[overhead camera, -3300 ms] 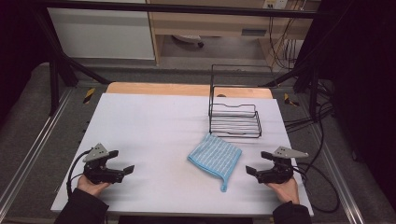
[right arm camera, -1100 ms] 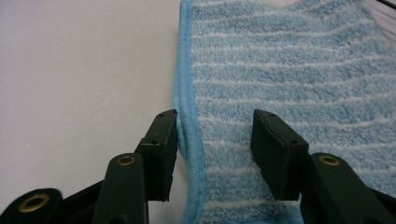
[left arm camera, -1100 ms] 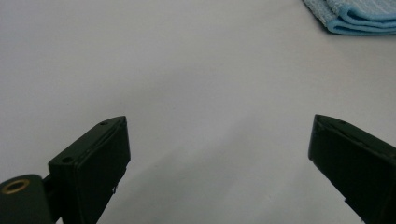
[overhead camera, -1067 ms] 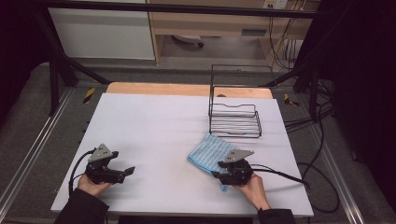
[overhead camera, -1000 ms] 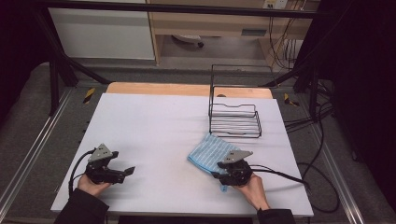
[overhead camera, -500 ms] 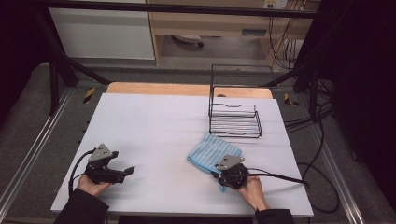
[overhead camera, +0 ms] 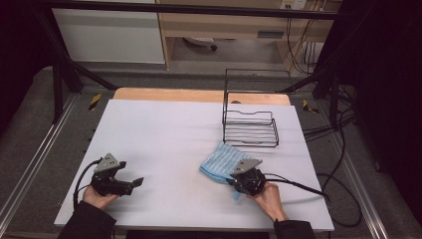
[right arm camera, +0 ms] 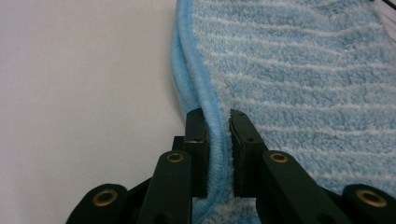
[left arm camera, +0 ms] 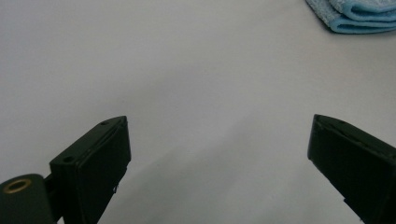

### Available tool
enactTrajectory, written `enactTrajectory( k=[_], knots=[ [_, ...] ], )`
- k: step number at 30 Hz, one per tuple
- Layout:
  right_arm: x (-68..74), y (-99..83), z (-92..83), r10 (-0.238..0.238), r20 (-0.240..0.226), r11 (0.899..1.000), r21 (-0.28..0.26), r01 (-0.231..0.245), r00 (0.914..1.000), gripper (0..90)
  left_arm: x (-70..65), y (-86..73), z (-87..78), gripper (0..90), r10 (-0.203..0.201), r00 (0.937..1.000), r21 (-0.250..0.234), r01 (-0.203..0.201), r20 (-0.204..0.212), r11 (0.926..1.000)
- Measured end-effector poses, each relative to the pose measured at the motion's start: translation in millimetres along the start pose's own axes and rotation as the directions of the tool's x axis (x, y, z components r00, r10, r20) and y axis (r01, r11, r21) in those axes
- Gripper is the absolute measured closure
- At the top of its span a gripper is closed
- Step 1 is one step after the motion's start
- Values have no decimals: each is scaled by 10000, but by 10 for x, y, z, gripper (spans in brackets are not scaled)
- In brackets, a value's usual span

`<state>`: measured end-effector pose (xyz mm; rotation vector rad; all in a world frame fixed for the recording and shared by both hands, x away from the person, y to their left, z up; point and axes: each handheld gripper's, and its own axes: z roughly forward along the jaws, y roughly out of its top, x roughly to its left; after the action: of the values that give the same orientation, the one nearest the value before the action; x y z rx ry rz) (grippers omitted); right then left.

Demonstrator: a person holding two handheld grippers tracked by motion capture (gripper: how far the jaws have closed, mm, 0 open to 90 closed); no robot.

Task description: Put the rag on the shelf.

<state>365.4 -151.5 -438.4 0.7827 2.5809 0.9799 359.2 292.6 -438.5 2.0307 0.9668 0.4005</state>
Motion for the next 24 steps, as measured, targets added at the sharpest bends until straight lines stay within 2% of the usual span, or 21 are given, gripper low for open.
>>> enactTrajectory(
  k=[3,5,9,12,16,18,22,24],
  knots=[
    [-6,12,-21,236,-122,9996,-132,-238,9996,801,-1,0,0,59,3,10000,-1,-3,-1,10000],
    [-4,32,-50,655,-436,9972,-341,-670,9969,801,-2,0,0,59,-4,10000,-2,4,0,10000],
    [34,69,-65,824,-625,9955,-407,-850,9946,800,-3,1,3,59,3,10000,15,-3,3,10000],
    [118,128,-42,1187,-986,9914,-443,-1235,9880,797,-4,1,2,59,3,10000,16,-3,1,10000],
    [172,165,-18,1378,-1109,9886,-450,-1435,9842,795,-4,0,4,59,-2,10000,24,2,0,10000],
    [221,199,17,1715,-1359,9828,-457,-1791,9758,794,-5,1,4,59,-2,10000,30,2,4,10000],
    [282,244,72,1767,-1409,9824,-362,-1834,9741,793,-6,2,8,59,6,10000,52,-6,-3,10000],
    [317,278,121,1927,-1490,9793,-332,-1996,9699,793,-5,2,9,59,7,10000,60,-7,-7,10000]
  ],
)
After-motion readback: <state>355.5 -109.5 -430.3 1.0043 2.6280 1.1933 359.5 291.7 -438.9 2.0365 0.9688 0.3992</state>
